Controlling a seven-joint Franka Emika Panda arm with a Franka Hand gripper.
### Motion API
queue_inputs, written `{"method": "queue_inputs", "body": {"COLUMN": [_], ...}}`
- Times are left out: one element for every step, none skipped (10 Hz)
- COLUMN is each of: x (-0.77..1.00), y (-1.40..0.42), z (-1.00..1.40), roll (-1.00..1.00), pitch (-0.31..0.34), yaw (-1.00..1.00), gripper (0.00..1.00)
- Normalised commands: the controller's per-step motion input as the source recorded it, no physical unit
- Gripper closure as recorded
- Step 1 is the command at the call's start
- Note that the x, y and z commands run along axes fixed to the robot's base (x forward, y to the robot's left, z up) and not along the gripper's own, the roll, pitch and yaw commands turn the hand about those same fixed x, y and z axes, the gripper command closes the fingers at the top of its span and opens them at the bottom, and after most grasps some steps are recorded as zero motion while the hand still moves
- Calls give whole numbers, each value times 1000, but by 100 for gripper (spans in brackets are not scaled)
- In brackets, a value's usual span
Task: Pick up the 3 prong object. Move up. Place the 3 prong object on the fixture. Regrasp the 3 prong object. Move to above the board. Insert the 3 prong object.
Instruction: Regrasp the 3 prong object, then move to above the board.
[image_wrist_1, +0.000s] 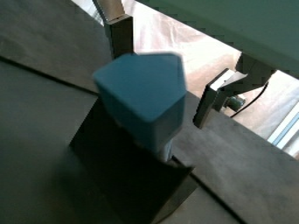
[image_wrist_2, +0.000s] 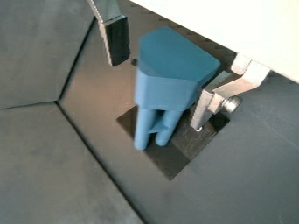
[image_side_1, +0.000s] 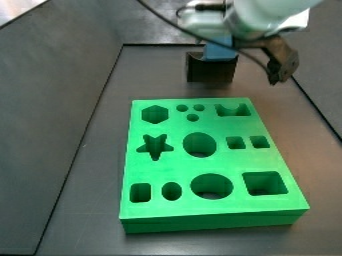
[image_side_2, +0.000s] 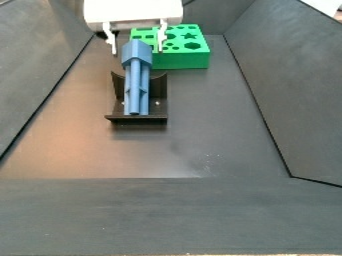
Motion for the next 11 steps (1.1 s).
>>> {"method": "queue_inputs", "body": {"x": [94,85,84,0,208,207,201,192,190,180,175], "y": [-6,-5,-6,0,-27,-28,-28,-30,-30,-30,-30], "z": [-506,-355,-207,0,1000,1000,1000,1000,1000,1000,1000], "roll": [72,73,71,0,-97,-101,-72,-30,-18,-6,-2], "pitch": [3,13,19,0,81,83,60,-5,-33,-56,-60], "yaw": [-3,4,13,0,360,348,295,230,206,147,102], "gripper": [0,0,0,100,100,100,100,100,100,100,100]}}
